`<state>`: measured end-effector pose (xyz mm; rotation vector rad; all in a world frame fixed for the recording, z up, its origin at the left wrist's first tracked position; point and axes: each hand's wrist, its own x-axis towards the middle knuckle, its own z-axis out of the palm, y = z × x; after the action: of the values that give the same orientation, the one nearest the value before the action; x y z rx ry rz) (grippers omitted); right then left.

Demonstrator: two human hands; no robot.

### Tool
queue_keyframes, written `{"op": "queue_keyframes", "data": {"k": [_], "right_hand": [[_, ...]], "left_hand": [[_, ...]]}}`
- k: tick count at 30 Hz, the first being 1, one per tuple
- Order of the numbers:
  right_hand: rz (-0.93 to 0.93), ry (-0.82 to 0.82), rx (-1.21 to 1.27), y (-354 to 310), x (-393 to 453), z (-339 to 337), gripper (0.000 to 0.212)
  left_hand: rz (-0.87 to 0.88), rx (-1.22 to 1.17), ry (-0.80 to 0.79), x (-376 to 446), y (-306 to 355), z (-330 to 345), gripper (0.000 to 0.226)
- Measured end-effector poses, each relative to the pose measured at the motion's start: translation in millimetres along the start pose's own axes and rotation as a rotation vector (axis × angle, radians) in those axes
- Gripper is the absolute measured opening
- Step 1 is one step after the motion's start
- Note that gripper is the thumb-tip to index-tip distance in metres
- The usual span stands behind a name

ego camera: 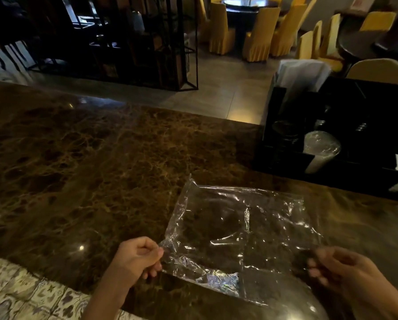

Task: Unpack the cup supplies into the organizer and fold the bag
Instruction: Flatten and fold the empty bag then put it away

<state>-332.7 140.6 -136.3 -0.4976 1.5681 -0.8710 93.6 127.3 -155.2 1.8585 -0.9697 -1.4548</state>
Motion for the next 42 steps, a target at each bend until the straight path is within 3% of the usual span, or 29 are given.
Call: {"op": "queue_keyframes", "data": {"k": [5,9,13,19,22,26,32,39,42], "right_hand": [[-0.212,0.161,-0.093,-22,10,-11,0.012],[-0.587,0.303,-0.536,-63,18,22,0.012],[-0.841,0.088,-0.836,-111,28,88,0.017],[-0.728,-0.382,-1.181,-142,66,186,0.026],[-0.64,-0.494,-1.225,-139,82,206,0.028],[-0.617,-0.543,-1.214,-136,93,212,0.025],[-0.588,-0.574,-0.998,-135,98,208,0.011],[-0.633,-0.374,-0.964,-147,111,188,0.02],[-0.574,-0.41,-0.92,-144,117,183,0.016]], "left_hand": [[0.046,0.016,-0.064,4,-2,-4,0.009],[0.097,0.081,-0.114,9,0,-1,0.01],[0.134,0.105,-0.105,15,2,5,0.016],[0.186,0.101,-0.097,19,4,9,0.014],[0.17,0.095,-0.091,20,2,9,0.014],[0.165,0.079,-0.072,18,1,9,0.015],[0.149,0.047,-0.047,16,4,11,0.014],[0.145,-0.019,0.033,18,-4,3,0.015],[0.155,0.003,0.001,19,-1,5,0.016]]}}
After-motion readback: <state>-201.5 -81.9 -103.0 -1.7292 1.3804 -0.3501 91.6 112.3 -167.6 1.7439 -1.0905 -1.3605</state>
